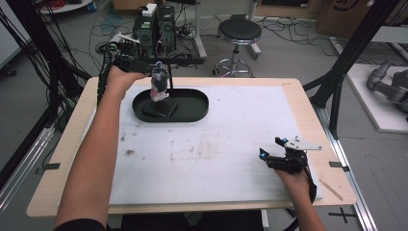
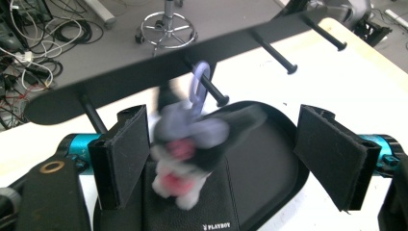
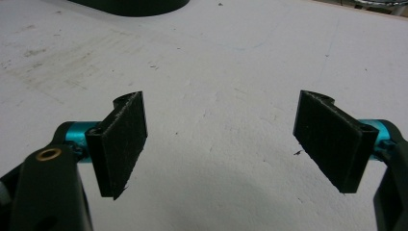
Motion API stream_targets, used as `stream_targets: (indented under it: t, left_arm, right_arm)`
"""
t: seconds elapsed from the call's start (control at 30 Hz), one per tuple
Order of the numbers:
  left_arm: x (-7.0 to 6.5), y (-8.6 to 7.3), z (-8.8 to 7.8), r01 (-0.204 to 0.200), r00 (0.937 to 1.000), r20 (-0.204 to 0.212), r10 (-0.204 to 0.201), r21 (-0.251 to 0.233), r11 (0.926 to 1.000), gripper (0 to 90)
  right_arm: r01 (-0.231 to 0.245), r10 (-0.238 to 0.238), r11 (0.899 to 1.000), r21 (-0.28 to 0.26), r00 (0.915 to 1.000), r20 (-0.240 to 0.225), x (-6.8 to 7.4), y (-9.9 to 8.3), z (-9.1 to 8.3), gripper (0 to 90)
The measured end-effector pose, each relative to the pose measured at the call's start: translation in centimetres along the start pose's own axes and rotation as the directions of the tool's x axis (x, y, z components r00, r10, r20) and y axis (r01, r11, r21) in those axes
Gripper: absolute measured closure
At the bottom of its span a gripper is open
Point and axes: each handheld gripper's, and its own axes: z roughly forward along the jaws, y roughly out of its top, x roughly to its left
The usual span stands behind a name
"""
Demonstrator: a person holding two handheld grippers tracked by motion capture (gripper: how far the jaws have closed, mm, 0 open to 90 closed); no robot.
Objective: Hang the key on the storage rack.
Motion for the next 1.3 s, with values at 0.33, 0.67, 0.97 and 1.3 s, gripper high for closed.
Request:
stream_targets:
  t: [0.33, 0.67, 0.97, 1.3]
  left_arm:
    - [-1.3, -1.0, -1.8, -0.029, 0.9988, 0.038, 0.03, -0.013, 0.9995, 20.1]
    - [-3.6, -3.7, -3.0, -0.086, 0.9922, 0.091, 0.085, -0.002, 0.9963, 20.1]
    - [-6.4, -7.4, -3.7, -0.15, 0.9806, 0.127, 0.149, 0.003, 0.9886, 19.8]
    - [-7.3, -13.3, -3.0, -0.148, 0.9784, 0.151, 0.141, 0.034, 0.9884, 18.0]
  right_arm:
    - [0.004, -0.004, 1.0, -0.001, 1.0, -0.007, 0.3, 0.1, 0.1, 19.8]
    - [0.002, -0.002, 1.0, -0.008, 1.0, -0.006, 0.4, 0.1, -0.2, 19.8]
    - [-0.003, 0.003, 1.0, -0.005, 1.0, -0.009, 0.3, 0.1, -0.2, 19.8]
    - [-0.003, 0.003, 1.0, 0.006, 0.9999, -0.012, 0.4, 0.1, -0.1, 19.8]
